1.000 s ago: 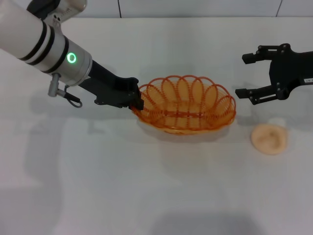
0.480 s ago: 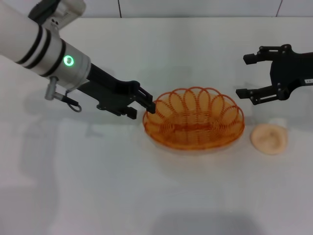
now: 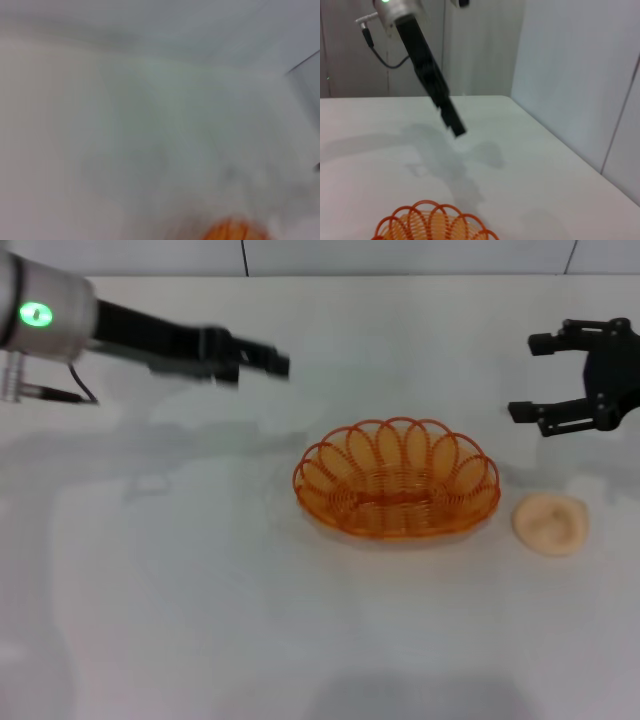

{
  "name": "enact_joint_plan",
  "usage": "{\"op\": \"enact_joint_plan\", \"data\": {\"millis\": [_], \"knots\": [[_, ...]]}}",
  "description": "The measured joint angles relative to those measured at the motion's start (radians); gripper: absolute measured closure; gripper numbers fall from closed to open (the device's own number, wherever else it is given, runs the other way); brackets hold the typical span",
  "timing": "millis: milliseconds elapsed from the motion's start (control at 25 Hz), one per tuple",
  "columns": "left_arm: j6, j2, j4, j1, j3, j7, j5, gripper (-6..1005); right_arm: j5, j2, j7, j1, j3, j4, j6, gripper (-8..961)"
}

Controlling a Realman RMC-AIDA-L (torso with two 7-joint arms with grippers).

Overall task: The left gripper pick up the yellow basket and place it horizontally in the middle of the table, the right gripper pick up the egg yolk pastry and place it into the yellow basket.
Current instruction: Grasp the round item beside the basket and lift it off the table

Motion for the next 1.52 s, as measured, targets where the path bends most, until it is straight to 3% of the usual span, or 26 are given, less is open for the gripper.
{"op": "enact_joint_plan", "data": {"millis": [200, 320, 440, 600, 800, 960, 1120, 1320, 1520], "knots": [[0.008, -0.008, 0.018, 0.118, -0.105, 0.473, -0.336, 135, -0.002, -0.009, 0.016, -0.025, 0.014, 0.005, -0.007, 207], [0.008, -0.01, -0.001, 0.184, -0.118, 0.737, -0.505, 138, -0.003, -0.009, 0.019, -0.043, 0.015, 0.004, -0.01, 209], [0.029, -0.009, -0.012, 0.228, -0.118, 0.92, -0.561, 140, -0.003, -0.013, 0.035, -0.05, 0.015, 0.001, -0.011, 211], [0.104, -0.012, -0.024, 0.267, -0.113, 1.114, -0.538, 144, -0.004, -0.025, 0.041, -0.051, 0.015, 0.007, -0.02, 214], [0.236, -0.002, -0.02, 0.266, -0.109, 1.161, -0.33, 146, -0.005, -0.028, 0.042, -0.051, 0.016, 0.006, -0.026, 217], [0.313, 0.024, -0.017, 0.262, -0.112, 1.144, -0.222, 146, -0.005, -0.028, 0.042, -0.051, 0.016, 0.001, -0.026, 220], [0.363, 0.055, -0.017, 0.264, -0.114, 1.127, -0.197, 146, -0.009, -0.03, 0.042, -0.047, 0.016, 0.0, -0.027, 222], [0.356, 0.067, -0.014, 0.264, -0.118, 1.133, -0.193, 146, -0.017, -0.033, 0.043, -0.044, 0.015, 0.001, -0.033, 225], [0.326, 0.063, -0.014, 0.254, -0.15, 1.139, -0.193, 146, -0.056, -0.039, 0.096, -0.023, 0.015, -0.008, -0.035, 229]]}}
